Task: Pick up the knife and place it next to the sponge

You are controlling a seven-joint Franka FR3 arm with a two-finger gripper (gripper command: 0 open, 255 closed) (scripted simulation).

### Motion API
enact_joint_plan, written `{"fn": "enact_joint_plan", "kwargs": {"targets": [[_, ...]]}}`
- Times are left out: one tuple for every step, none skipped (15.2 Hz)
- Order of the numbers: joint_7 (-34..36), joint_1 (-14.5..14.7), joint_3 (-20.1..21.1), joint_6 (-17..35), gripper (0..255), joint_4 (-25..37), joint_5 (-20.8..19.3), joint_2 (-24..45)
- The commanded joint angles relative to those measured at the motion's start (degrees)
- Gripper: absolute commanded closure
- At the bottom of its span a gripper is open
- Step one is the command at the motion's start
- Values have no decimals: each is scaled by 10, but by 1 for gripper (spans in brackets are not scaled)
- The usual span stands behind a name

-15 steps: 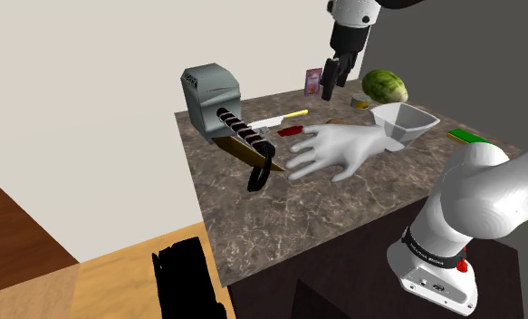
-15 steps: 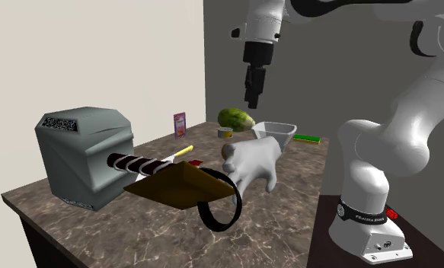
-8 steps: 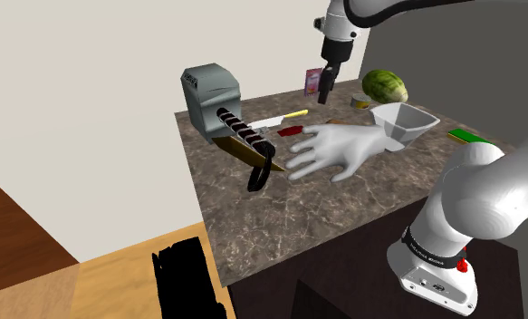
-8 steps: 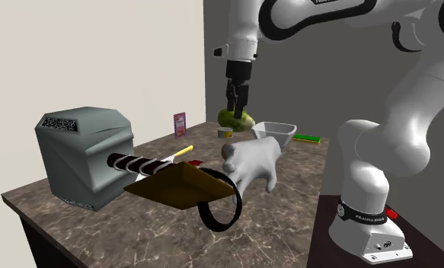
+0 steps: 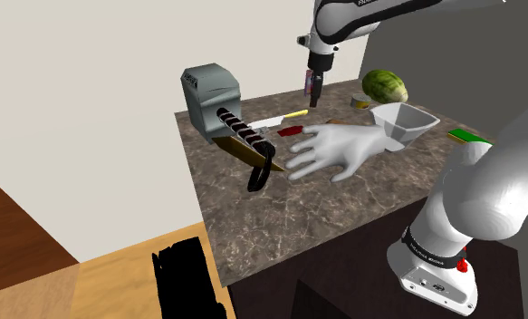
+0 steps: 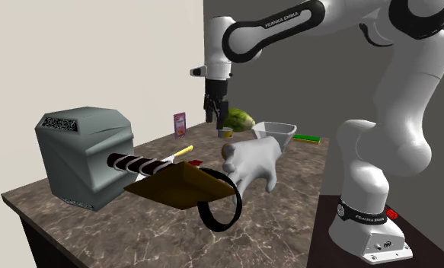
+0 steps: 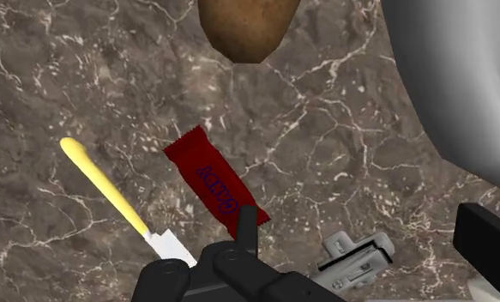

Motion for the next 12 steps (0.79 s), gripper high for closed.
{"fn": "enact_joint_plan", "kwargs": {"targets": [[-60,7,-20,14,0,29,15,49],[-89,9,-29,21,0,44,25,73],[-117,11,-36,26,0,60,35,98],[-146,12,-42,31,0,77,47,124],[-175,11,-46,34,0,95,60,150],[-203,10,-49,37,0,113,72,176],[-230,8,-51,38,0,133,85,202],[-257,4,-52,39,0,153,98,228],[-283,0,-51,39,0,174,111,254],[-308,-6,-49,38,0,196,123,280],[-332,-12,-45,36,0,219,134,306],[-354,-19,-41,34,0,243,143,332]]}}
